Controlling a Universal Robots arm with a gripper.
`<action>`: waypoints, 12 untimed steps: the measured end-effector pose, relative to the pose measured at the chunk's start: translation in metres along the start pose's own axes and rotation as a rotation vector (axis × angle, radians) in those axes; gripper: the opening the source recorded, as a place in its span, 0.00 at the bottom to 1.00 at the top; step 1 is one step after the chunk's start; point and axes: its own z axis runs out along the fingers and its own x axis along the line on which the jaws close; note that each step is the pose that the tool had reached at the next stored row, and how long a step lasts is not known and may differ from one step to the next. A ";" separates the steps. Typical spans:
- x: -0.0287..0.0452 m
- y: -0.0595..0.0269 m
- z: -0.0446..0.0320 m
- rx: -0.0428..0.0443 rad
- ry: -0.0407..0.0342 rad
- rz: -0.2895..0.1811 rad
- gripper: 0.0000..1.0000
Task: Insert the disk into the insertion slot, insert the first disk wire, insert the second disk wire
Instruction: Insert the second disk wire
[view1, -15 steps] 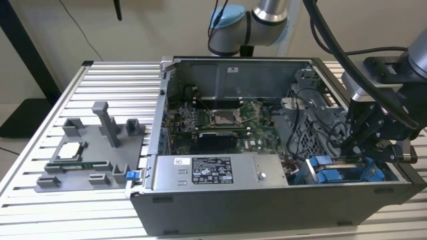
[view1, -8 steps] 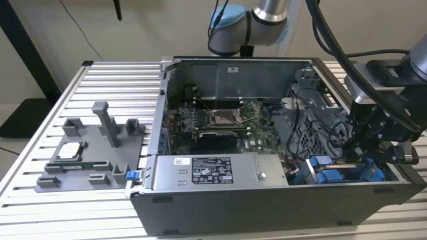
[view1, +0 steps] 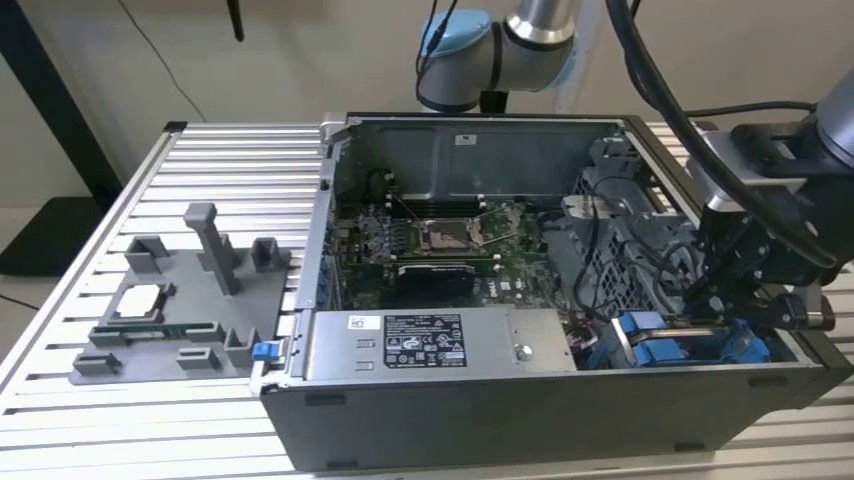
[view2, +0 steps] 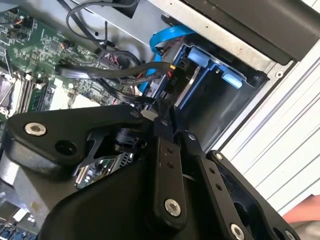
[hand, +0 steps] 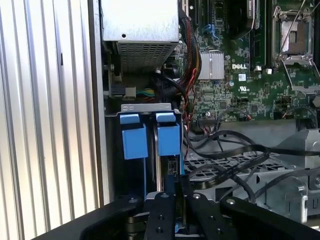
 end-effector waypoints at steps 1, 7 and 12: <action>0.0001 0.0000 0.0005 0.0007 -0.0001 0.000 0.00; 0.0001 0.0000 0.0031 0.0057 -0.0012 -0.001 0.00; -0.0004 0.0001 0.0054 0.0100 -0.0032 -0.002 0.00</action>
